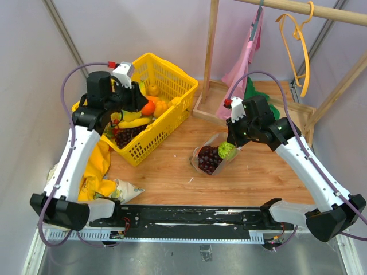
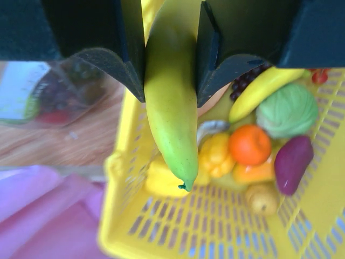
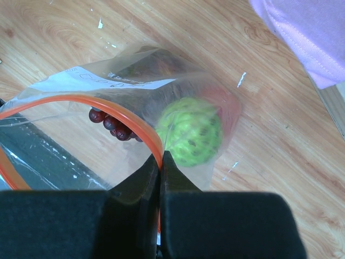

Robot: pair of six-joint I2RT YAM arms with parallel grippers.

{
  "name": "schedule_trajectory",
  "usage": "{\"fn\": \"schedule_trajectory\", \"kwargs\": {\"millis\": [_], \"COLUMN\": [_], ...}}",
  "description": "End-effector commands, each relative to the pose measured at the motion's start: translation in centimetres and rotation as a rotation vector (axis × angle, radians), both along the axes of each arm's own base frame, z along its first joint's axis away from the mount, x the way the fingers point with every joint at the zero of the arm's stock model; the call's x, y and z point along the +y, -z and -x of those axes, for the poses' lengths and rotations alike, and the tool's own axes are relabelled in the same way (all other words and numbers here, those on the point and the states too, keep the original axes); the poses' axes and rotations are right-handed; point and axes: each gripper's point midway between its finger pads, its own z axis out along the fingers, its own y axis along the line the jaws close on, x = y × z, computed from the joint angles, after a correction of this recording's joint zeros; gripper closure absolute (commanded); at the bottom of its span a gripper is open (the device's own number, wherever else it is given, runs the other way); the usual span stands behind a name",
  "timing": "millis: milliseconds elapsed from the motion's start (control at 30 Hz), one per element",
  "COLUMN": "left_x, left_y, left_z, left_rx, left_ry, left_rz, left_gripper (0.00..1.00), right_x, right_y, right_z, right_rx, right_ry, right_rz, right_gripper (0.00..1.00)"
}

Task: Place the food in the zip-top bag and seal the zipper
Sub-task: Pick up the fake fruit from the bin, then place the fake fruit in the zipper food storage bag.

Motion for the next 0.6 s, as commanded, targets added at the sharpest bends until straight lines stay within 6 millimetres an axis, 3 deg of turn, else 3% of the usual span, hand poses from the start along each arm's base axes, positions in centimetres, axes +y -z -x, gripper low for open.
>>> {"fn": "schedule_trajectory", "kwargs": {"millis": [0,200,567], "left_x": [-3.5,-6.7,-12.0], "left_y": [-7.1,-11.5,-14.7], "left_z": [2.4,5.7,11.2], "left_rx": [-0.183,-0.294,-0.378], "left_ry": [0.133,0.239,0.417], "left_rz": [0.136,0.271,0.529], "left_gripper": [0.87,0.92,0.96], "right_x": [0.6,0.6,1.0], "right_y": [-0.5,-0.6,-1.0], "right_z": [0.2,0.1,-0.2], "right_rx": [-0.014,-0.017,-0.029], "right_ry": [-0.009,-0.007,0.013], "right_rz": [-0.033,-0.036,-0.067], "right_gripper": [0.99,0.99,0.99]}}
